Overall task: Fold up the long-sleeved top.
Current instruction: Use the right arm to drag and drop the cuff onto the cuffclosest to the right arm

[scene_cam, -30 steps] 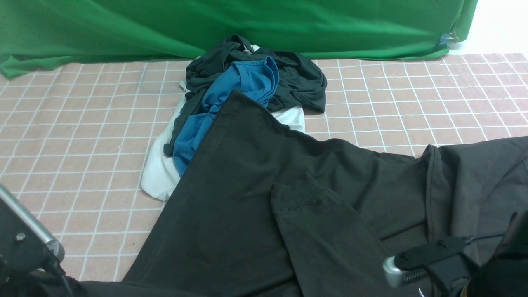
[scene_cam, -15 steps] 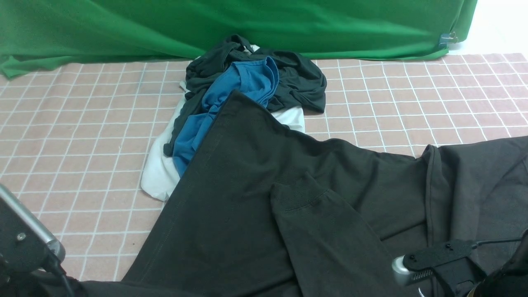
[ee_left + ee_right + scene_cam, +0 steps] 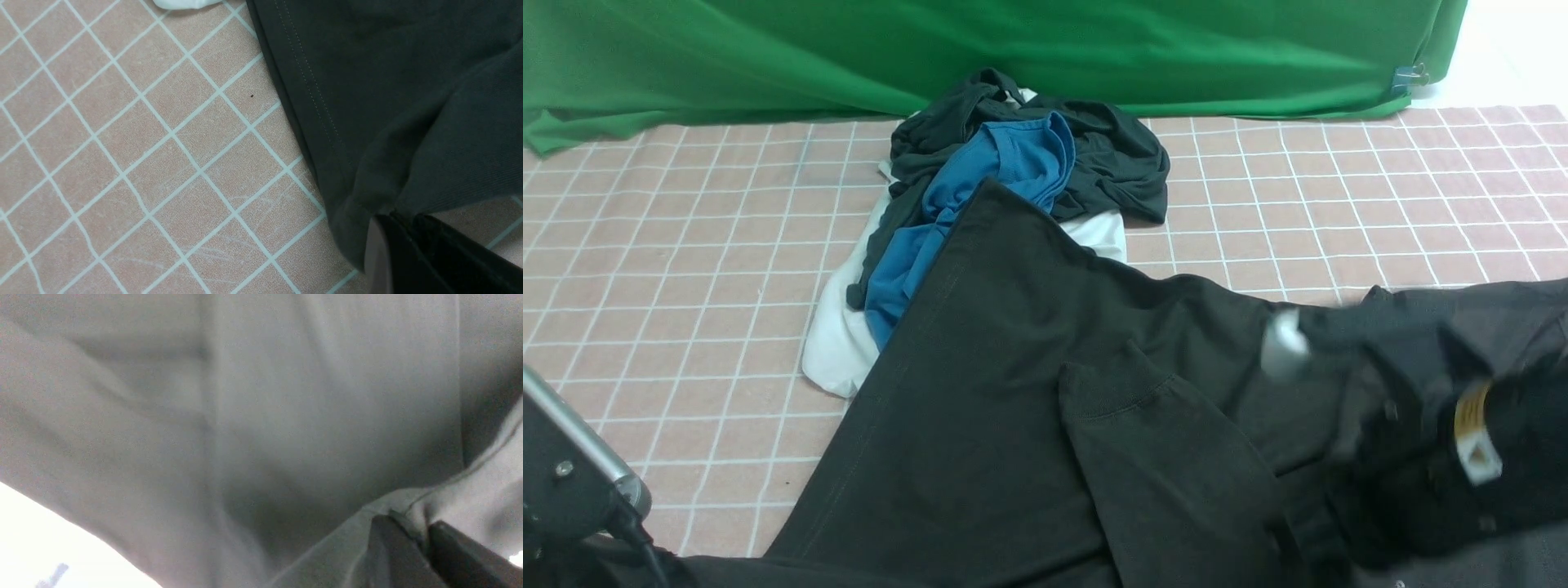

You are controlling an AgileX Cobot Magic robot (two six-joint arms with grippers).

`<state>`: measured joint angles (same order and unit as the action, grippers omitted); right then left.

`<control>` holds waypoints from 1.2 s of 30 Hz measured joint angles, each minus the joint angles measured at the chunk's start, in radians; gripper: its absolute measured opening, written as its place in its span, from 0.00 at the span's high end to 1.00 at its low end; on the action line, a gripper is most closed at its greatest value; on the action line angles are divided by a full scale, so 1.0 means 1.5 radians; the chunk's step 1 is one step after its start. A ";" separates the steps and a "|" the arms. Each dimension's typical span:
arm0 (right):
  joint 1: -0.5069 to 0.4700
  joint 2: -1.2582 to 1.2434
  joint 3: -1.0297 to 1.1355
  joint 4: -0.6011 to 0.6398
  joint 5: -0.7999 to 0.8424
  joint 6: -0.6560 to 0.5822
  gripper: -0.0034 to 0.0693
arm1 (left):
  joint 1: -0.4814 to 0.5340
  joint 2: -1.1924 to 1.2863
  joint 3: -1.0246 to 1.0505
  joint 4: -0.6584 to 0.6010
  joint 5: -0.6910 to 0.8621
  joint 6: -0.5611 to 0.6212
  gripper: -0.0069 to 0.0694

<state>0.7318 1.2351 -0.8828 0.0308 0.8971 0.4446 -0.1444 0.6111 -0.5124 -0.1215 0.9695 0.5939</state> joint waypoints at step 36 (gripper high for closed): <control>0.000 0.337 -0.325 0.050 -0.123 -0.141 0.66 | 0.000 0.000 0.000 0.009 -0.002 0.000 0.87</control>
<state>0.7318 1.7412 -1.3706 0.1066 0.7128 0.2337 -0.1444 0.6111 -0.5124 -0.1081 0.9673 0.5939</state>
